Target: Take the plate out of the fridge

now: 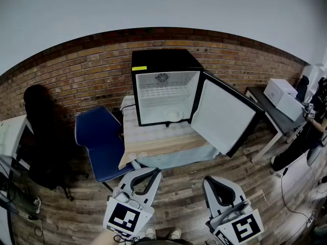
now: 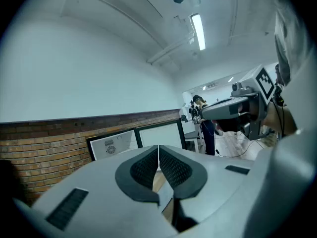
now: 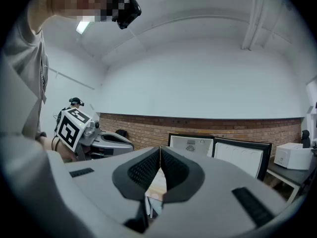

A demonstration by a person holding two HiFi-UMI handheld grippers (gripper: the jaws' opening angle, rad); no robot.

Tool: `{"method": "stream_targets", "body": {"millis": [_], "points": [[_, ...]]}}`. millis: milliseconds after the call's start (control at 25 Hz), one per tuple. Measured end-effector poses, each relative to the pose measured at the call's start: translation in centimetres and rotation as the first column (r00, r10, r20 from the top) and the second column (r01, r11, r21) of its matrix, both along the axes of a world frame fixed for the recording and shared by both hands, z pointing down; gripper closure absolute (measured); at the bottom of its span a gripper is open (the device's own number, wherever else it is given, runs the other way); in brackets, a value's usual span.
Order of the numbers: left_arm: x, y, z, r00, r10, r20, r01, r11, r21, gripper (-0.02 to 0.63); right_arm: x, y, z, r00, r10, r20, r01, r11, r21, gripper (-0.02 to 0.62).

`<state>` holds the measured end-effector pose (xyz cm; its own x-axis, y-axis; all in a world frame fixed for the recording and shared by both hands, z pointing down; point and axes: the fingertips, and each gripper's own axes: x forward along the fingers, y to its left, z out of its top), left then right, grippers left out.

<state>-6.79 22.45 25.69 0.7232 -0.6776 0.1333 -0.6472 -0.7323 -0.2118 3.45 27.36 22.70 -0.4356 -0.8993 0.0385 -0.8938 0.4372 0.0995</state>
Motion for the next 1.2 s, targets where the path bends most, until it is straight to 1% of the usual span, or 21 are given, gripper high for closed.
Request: {"method": "stream_targets", "body": {"millis": [200,440,600,840,1200], "points": [[0.6,-0.5,0.0,1.000,-0.009,-0.002,0.009,1.000,0.007,0.584,0.9,-0.5,0.0,1.000,0.005,0.010,-0.006,1.000,0.008,0.565],[1.1,-0.6,-0.2,1.000,-0.026,-0.002,0.026,1.000,0.012,0.584,2.6,-0.8,-0.6,0.998,0.027,0.062,-0.028,0.999,0.021,0.565],[1.8,-0.5,-0.1,0.999,-0.044,-0.010,0.044,0.999,0.005,0.584,3.3,-1.3,-0.8,0.997,0.037,0.062,-0.040,0.998,0.046,0.565],[2.8,-0.4,0.1,0.997,-0.072,-0.011,0.072,0.997,0.008,0.584,3.8,-1.7,-0.1,0.997,0.020,0.069,-0.023,0.999,0.045,0.563],[4.4,0.5,0.6,0.992,-0.123,-0.006,0.123,0.992,0.012,0.584,5.8,-1.5,0.9,0.998,-0.024,0.062,0.022,0.999,0.043,0.563]]}}
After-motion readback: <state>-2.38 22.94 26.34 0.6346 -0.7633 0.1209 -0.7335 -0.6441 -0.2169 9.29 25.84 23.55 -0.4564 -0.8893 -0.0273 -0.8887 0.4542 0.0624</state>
